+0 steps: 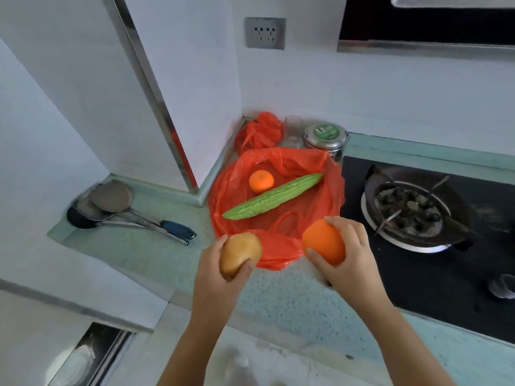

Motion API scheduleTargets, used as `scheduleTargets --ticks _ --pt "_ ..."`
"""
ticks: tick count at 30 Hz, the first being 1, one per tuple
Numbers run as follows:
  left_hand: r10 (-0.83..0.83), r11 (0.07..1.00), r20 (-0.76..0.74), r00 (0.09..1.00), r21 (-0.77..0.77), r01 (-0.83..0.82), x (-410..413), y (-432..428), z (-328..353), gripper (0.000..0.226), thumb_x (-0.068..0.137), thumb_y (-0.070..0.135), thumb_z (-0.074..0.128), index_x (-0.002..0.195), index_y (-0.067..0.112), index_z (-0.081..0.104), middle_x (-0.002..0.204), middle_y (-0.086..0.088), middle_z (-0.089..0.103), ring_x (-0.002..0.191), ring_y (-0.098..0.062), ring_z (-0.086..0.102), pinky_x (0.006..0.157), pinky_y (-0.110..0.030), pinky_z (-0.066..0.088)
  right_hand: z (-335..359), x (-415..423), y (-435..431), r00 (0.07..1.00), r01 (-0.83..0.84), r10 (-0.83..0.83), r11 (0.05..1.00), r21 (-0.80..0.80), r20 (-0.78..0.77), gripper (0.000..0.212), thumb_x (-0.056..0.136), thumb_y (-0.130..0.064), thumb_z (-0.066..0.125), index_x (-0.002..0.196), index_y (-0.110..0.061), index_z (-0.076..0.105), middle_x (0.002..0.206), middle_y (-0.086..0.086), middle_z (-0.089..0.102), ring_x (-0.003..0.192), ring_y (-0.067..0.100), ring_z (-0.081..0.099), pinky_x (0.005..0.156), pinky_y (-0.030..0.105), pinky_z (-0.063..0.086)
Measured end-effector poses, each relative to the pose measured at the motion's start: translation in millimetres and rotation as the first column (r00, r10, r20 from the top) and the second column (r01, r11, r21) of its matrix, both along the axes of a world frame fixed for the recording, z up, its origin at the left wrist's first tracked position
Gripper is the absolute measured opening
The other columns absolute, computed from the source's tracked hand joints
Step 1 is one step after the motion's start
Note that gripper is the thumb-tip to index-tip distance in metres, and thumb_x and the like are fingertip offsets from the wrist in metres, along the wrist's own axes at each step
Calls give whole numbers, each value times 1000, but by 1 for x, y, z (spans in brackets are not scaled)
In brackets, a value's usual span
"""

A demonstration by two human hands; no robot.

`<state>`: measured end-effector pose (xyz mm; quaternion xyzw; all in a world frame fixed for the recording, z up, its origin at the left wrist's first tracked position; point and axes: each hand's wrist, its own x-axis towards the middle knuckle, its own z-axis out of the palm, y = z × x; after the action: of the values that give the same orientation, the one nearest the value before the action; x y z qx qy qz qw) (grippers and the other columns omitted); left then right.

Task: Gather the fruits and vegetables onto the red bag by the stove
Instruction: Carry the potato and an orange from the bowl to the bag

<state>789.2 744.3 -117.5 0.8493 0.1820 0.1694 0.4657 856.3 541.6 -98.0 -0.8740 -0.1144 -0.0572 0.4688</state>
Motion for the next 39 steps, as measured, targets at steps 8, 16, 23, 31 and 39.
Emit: scheduleTargets --ticks 8,16,23,31,39 --pt "-118 993 -1 993 -6 118 108 55 -9 60 76 30 72 129 25 45 118 13 44 105 -5 43 86 -23 35 -20 69 39 991 133 -134 989 -61 -5 59 72 -30 74 123 -25 46 120 -13 33 106 11 40 83 29 38" --pt "-326 941 38 945 106 320 221 82 -21 59 76 31 72 128 18 47 117 12 45 107 1 39 84 -3 27 -41 135 76 961 273 -275 957 -95 -13 56 72 -28 74 121 -24 48 119 -10 36 110 10 39 89 28 37" --pt "-485 864 21 874 168 475 287 71 -42 60 72 28 76 125 13 51 118 4 52 110 -13 48 89 -10 26 -67 167 79 930 344 -362 920 -188 -67 58 71 -29 75 122 -21 49 125 0 41 116 19 41 89 27 35" --pt "-571 801 0 821 220 557 336 46 -69 62 71 26 77 124 9 52 116 -9 56 109 -24 52 89 -15 30 -84 188 76 894 382 -423 892 -243 -148 59 74 -35 71 125 -27 45 126 -7 35 117 15 37 85 23 34" --pt "-629 745 6 777 291 600 357 23 -90 64 68 26 80 122 5 53 107 -11 57 97 -25 58 78 -25 44 -97 203 71 869 405 -457 877 -258 -189 60 74 -39 69 127 -29 42 128 -7 34 118 15 37 84 21 35"
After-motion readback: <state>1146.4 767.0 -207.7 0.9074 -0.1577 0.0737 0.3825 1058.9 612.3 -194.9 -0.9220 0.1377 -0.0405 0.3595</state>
